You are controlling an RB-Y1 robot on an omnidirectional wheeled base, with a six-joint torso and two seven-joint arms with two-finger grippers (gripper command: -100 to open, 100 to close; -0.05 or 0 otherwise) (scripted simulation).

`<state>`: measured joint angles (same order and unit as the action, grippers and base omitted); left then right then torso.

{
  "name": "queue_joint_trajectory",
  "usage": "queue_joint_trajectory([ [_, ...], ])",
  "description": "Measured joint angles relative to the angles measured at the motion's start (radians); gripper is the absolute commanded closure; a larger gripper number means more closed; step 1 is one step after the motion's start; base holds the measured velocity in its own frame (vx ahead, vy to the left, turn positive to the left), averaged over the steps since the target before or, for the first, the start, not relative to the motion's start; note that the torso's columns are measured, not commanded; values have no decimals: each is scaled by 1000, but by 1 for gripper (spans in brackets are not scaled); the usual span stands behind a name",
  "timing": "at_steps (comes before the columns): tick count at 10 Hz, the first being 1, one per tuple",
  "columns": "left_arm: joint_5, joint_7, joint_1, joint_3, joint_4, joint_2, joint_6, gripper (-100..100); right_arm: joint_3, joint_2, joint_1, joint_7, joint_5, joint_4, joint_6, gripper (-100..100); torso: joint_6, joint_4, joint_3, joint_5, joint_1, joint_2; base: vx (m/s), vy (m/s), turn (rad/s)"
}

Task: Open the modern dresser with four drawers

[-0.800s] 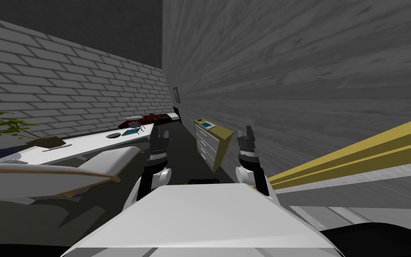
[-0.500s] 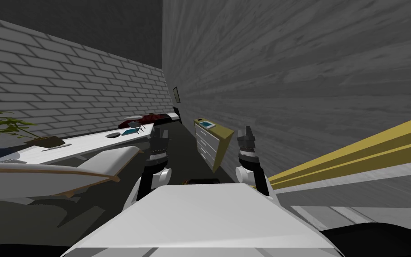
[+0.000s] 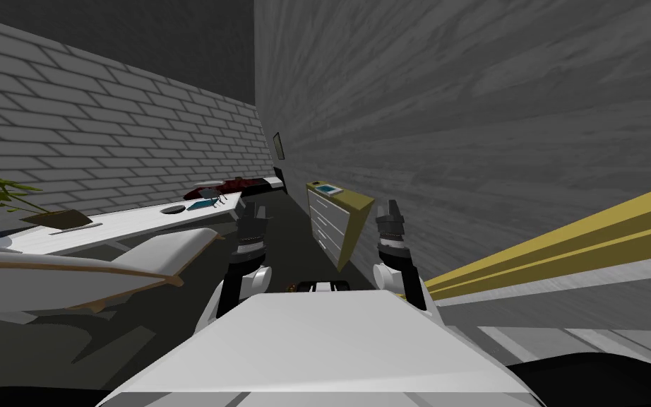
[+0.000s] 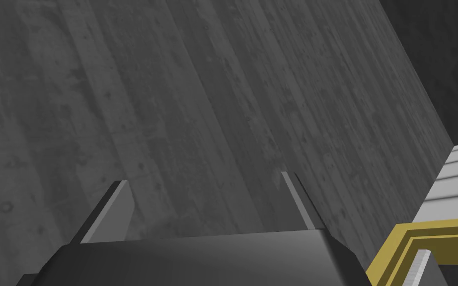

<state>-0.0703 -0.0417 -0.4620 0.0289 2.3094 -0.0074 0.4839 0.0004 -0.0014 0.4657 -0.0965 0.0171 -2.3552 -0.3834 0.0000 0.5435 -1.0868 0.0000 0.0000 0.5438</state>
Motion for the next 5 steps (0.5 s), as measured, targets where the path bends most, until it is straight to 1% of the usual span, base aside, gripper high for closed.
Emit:
queue_joint_trajectory([
  [1,0,0,0,0,0,0,0,0,0,0,0,0,0,0,0,0,0,74,-148,0,0,74,0,0,0],
  [2,0,0,0,0,0,0,0,0,0,0,0,0,0,0,0,-100,0,148,-295,0,0,148,6,32,-9],
  [3,0,0,0,0,0,0,0,0,5,-13,-4,-2,9,7,7,-100,0,181,-364,0,2,181,-2,72,-15],
  [4,0,0,0,0,0,0,0,0,11,-32,-2,-5,21,17,16,-100,0,190,-384,1,3,191,11,91,-19],
  [5,0,0,0,0,0,0,0,0,15,-53,-8,-6,35,31,31,-100,0,193,-389,1,3,192,11,115,-16],
])
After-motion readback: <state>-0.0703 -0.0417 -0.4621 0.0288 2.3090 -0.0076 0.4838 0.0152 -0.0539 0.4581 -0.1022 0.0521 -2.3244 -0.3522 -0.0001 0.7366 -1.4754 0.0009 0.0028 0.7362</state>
